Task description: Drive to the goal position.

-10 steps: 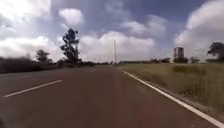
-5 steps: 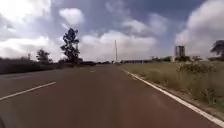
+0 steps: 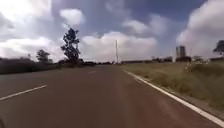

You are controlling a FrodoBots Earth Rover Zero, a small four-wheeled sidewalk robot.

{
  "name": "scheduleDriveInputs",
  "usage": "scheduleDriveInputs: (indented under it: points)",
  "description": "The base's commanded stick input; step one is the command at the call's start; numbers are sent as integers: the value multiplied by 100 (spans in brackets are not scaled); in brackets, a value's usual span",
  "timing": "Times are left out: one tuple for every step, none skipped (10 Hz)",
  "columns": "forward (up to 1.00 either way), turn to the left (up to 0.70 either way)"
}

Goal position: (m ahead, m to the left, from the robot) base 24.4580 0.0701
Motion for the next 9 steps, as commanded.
scheduleDriveInputs:
  points:
    - [100, 0]
    - [100, 0]
    - [100, 0]
    - [100, 0]
    - [100, 0]
    - [100, 0]
    - [100, 0]
    - [100, 0]
    - [100, 0]
